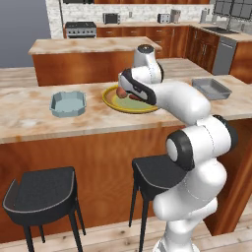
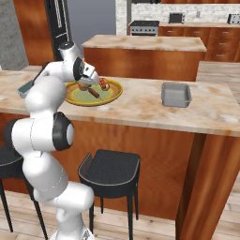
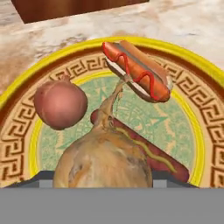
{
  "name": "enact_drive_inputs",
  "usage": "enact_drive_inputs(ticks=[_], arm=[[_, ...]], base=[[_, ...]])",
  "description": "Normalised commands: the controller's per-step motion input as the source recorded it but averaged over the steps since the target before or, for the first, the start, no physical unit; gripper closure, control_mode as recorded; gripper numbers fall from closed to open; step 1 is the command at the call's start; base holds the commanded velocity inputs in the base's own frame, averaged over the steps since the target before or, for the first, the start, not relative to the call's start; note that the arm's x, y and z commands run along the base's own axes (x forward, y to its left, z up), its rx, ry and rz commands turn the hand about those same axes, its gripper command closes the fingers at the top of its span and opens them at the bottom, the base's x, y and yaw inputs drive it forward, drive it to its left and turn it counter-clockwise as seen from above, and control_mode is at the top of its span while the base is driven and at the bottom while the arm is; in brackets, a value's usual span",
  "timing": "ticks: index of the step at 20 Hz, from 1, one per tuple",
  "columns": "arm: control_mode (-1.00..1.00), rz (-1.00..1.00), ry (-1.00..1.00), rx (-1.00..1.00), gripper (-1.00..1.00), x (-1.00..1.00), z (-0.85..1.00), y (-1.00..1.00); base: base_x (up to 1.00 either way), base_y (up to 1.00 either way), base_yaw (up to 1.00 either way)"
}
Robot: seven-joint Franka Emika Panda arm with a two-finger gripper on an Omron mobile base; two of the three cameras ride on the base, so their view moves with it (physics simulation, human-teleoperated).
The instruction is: Place one cooked food and one vegetable from the large plate to each tupperware container.
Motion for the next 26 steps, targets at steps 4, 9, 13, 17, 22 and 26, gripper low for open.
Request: enact_drive_inputs(ticks=[4,9,13,17,22,26], arm=[[-1.00,-0.15,-0.03,0.16,1.00,-0.16,0.95,-0.82],[-1.00,-0.42,0.17,0.01,1.00,-0.02,0.36,-1.00],[-1.00,-0.41,0.24,0.01,1.00,0.00,0.03,-1.00],[-1.00,-0.44,0.03,0.01,1.00,0.00,-0.08,-1.00],[-1.00,-0.39,0.00,0.03,1.00,0.00,-0.15,-1.00],[-1.00,-0.33,-0.04,0.02,1.00,-0.16,-0.28,-1.00]], base=[[0.00,0.00,0.00],[0.00,0.00,0.00],[0.00,0.00,0.00],[0.00,0.00,0.00],[0.00,0.00,0.00],[0.00,0.00,0.00]])
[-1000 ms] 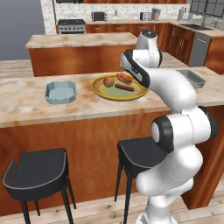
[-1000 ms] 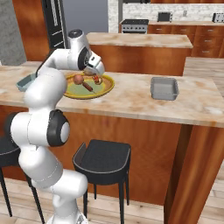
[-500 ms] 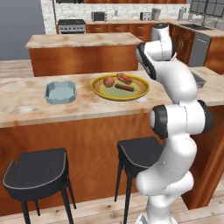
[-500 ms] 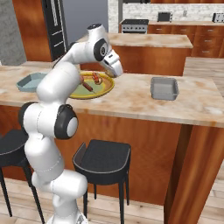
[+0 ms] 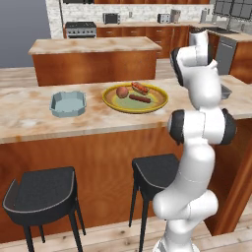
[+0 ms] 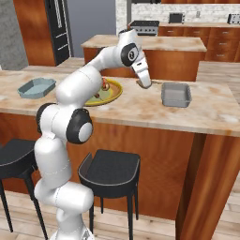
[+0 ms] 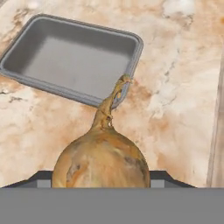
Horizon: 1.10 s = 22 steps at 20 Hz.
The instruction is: Place one cooked food and one vegetable from the large plate to each tupperware container.
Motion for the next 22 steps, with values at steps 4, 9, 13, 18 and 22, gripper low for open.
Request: enact_drive_inputs(ticks=[4,9,13,18,22], arm=[[-1.00,-0.29,-0.19,0.03,1.00,-0.31,-0.15,-1.00],[-1.00,-0.16,-0.18,0.00,1.00,-0.06,-0.23,-0.59],[-1.00,0.00,-0.07,0.00,1.00,0.00,-0.33,-0.04],[-1.00,0.00,-0.10,0.00,1.00,0.11,-0.30,-0.01],[-1.00,0.01,-0.16,0.04,1.00,0.57,-0.01,-0.11]], base=[[0.00,0.00,0.00],[0.00,0.00,0.00],[0.00,0.00,0.00],[0.00,0.00,0.00],[0.00,0.00,0.00]])
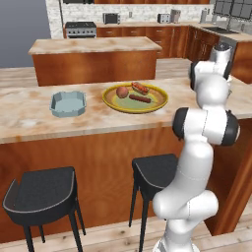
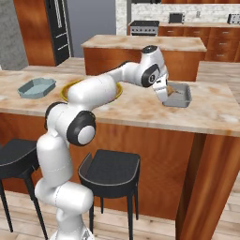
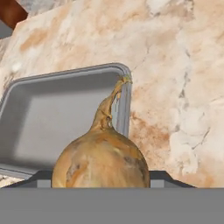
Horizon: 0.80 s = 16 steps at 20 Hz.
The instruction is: Place one cooked food and one vegetable from the large plate to each tupperware container.
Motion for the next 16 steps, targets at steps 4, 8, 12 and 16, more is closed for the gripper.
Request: enact_drive_inputs(ticks=[4,8,12,16], arm=[[-1.00,0.01,-0.06,0.03,1.00,0.68,0.00,-0.29],[-1.00,0.00,0.00,0.03,1.00,0.70,-0.01,-0.57],[-1.00,0.00,-0.05,0.02,-1.00,0.39,0.00,-0.30],[-1.00,0.00,-0.14,0.06,-1.00,0.04,0.00,-0.29]], base=[[0.00,0.00,0.00],[0.00,0.00,0.00],[0.00,0.00,0.00],[0.00,0.00,0.00]])
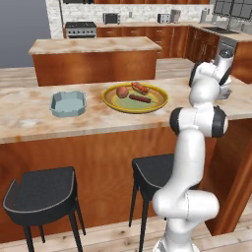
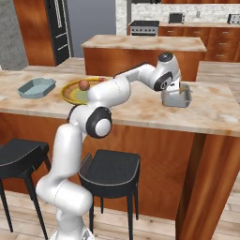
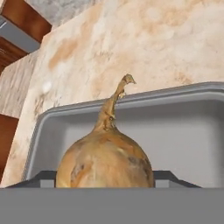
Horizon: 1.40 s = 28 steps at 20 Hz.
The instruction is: Place one cooked food and one vegetable from the large plate to each tupperware container.
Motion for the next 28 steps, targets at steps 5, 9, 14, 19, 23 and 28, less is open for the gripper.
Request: enact_drive_inputs(ticks=[5,9,14,19,23,28], arm=[[-1.00,0.02,-0.19,0.00,-1.00,-0.13,-0.12,0.32],[-1.00,0.04,-0.18,0.00,-1.00,0.05,-0.62,0.98],[-1.00,0.12,-0.45,-0.09,-1.00,-0.59,-0.07,0.34],[-1.00,0.17,-0.65,-0.18,-1.00,-1.00,0.58,0.38],[-1.00,0.26,-0.25,-0.36,-1.00,-1.00,0.72,0.48],[-1.00,0.40,0.00,-0.67,-1.00,-1.00,0.76,0.52]], base=[[0.00,0.00,0.00],[0.00,0.00,0.00],[0.00,0.00,0.00],[0.00,0.00,0.00],[0.00,0.00,0.00],[0.00,0.00,0.00]])
